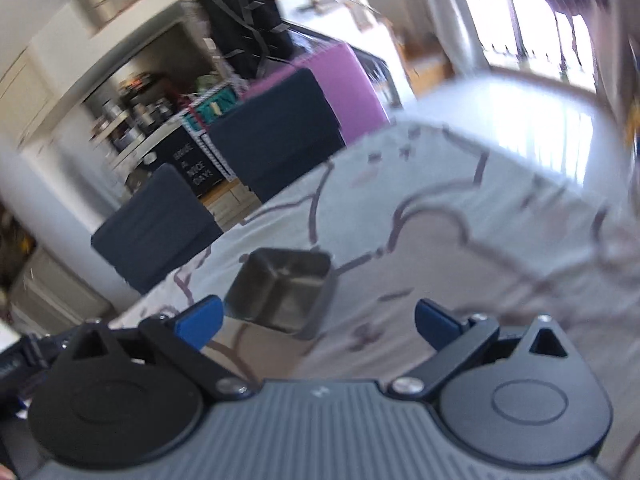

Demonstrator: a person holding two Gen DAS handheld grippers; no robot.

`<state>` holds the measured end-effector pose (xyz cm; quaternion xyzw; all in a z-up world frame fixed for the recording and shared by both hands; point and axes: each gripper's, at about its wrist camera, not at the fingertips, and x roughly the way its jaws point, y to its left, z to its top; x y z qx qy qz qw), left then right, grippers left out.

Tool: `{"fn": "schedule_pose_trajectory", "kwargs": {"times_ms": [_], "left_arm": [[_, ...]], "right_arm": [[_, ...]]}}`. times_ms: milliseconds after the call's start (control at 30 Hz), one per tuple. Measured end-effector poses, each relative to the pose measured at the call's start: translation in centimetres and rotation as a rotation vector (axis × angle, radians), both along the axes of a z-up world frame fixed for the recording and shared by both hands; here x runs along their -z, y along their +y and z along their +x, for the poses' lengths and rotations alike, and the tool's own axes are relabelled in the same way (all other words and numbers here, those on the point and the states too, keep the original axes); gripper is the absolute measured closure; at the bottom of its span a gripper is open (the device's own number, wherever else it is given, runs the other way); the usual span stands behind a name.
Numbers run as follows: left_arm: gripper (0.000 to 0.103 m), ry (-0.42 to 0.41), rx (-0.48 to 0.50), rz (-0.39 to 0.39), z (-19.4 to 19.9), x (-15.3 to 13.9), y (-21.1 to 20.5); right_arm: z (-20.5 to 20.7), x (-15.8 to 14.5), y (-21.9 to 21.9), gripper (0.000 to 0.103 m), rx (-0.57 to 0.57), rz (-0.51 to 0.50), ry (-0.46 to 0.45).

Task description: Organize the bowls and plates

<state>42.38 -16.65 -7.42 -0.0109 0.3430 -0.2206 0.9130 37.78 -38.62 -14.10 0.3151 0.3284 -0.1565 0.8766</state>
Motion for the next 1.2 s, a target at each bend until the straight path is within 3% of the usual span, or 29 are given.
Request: {"fn": "schedule_pose_trajectory", "kwargs": {"times_ms": [167, 300, 567, 667, 900, 1033, 1200], "left_arm": [[0.000, -0.031, 0.000, 0.118, 5.2, 3.0, -2.7], [0.000, -0.012, 0.069, 0.178, 8.4, 5.2, -5.0], [0.001, -0.030, 0.172, 0.390, 10.8, 9.0, -8.3], [0.003, -0.049, 0.189, 0.441, 10.9, 9.7, -8.6], [0.005, -0.056, 0.172, 0.441, 11.5, 9.9, -8.5], [0.014, -0.050, 0.202, 0.448, 11.2, 10.2, -8.7], [0.028, 0.001, 0.243, 0.402, 10.3, 10.4, -8.2]], "right_arm": [[3.6, 3.4, 0.7, 0.000, 0.148, 0.066, 0.079], [5.9, 5.9, -0.2, 0.000, 0.272, 0.099, 0.168], [8.9, 8.3, 0.2, 0.001, 0.269, 0.052, 0.251], [9.6, 8.9, 0.1, 0.008, 0.256, 0.020, 0.265], [10.3, 9.9, 0.2, 0.031, 0.219, 0.024, 0.285], [10.9, 9.7, 0.2, 0.044, 0.163, 0.018, 0.263], [10.1, 9.6, -1.4, 0.051, 0.116, 0.040, 0.213]]}}
